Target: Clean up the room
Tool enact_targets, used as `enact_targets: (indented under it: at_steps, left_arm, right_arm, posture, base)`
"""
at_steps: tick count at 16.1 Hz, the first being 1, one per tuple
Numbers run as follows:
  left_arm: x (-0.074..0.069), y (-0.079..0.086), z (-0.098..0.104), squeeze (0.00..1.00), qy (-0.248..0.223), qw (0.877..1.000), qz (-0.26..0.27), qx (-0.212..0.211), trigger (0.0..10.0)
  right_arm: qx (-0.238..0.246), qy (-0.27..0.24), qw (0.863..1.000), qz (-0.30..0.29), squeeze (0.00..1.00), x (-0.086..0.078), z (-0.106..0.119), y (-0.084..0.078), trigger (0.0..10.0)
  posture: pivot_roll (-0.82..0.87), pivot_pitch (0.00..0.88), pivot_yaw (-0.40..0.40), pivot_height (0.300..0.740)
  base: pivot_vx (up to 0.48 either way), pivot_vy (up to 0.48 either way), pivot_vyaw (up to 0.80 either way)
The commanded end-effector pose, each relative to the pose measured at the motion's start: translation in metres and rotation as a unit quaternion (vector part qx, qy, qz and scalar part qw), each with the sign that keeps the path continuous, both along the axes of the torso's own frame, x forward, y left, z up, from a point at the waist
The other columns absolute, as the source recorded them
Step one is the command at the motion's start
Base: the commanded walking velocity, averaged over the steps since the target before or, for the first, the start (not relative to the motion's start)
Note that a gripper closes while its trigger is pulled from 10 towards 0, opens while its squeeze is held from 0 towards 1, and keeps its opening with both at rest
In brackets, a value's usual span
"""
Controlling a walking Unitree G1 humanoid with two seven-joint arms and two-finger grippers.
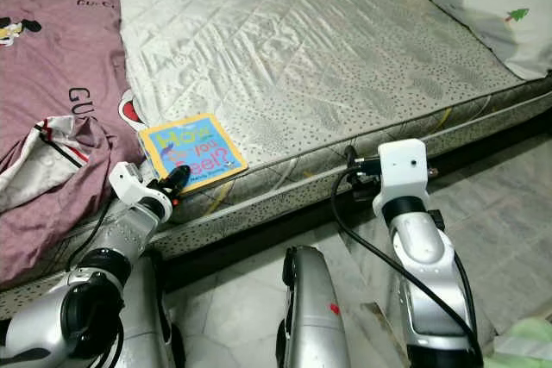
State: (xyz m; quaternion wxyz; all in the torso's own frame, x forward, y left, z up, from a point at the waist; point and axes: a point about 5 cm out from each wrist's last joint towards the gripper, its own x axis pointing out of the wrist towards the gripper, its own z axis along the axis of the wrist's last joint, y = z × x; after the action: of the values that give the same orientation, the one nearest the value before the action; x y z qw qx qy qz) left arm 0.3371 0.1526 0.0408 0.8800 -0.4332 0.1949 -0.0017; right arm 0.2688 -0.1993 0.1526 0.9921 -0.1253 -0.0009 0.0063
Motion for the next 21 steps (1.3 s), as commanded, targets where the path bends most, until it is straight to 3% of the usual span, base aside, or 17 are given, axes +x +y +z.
enact_targets:
  at_steps: [1,7,9,10,14,15,18,21]
  left_arm:
    - [-0.005,-0.016,-0.008,0.0,0.028,0.999,-0.028,-0.018,0.0]
    - [0.0,0.003,-0.001,0.0,0.016,0.999,0.0,0.034,0.0]
    - [0.004,0.008,0.005,0.0,-0.01,0.998,0.0,0.064,0.0]
    - [0.005,0.011,0.008,0.0,-0.019,0.994,-0.006,0.108,0.0]
    - [0.011,0.022,0.022,0.0,-0.054,0.985,-0.001,0.166,0.0]
    - [0.012,0.03,0.03,0.0,-0.069,0.97,-0.004,0.232,0.0]
    - [0.007,0.042,0.045,0.0,-0.109,0.946,-0.002,0.306,0.0]
    - [-0.028,0.046,0.049,0.0,-0.133,0.908,-0.006,0.396,0.0]
  right_arm:
    - [-0.001,-0.003,1.0,-0.001,0.0,0.001,0.0,0.001,10.0]
    - [0.021,-0.012,1.0,0.015,0.0,0.015,-0.006,0.018,10.0]
    - [0.032,-0.01,0.999,0.032,0.0,0.02,-0.01,0.03,10.0]
    - [0.045,-0.008,0.998,0.042,0.0,0.023,-0.015,0.039,10.0]
    - [0.083,-0.003,0.995,0.054,0.0,0.032,-0.025,0.061,10.0]
    - [0.105,-0.001,0.993,0.047,0.0,0.033,-0.03,0.067,10.0]
    - [0.129,-0.004,0.991,0.042,0.0,0.035,-0.032,0.071,10.0]
    - [0.172,0.003,0.985,0.016,0.0,0.033,-0.043,0.068,10.0]
  posture:
    - [-0.22,0.048,-0.085,0.514]
    - [-0.15,0.017,-0.077,0.514]
    - [-0.12,0.002,-0.08,0.514]
    - [-0.07,0.0,-0.076,0.514]
    - [0.0,0.0,-0.048,0.514]
    - [0.03,0.0,-0.022,0.514]
    - [0.04,0.0,0.017,0.514]
    - [0.05,0.0,0.038,0.514]
  base:
    - [0.0,0.0,0.0]
    - [0.0,0.0,0.0]
    - [0.0,0.0,0.0]
    - [0.0,0.0,0.0]
    - [0.0,0.0,0.0]
    - [0.0,0.0,0.0]
    - [0.0,0.0,0.0]
    - [0.0,0.0,0.0]
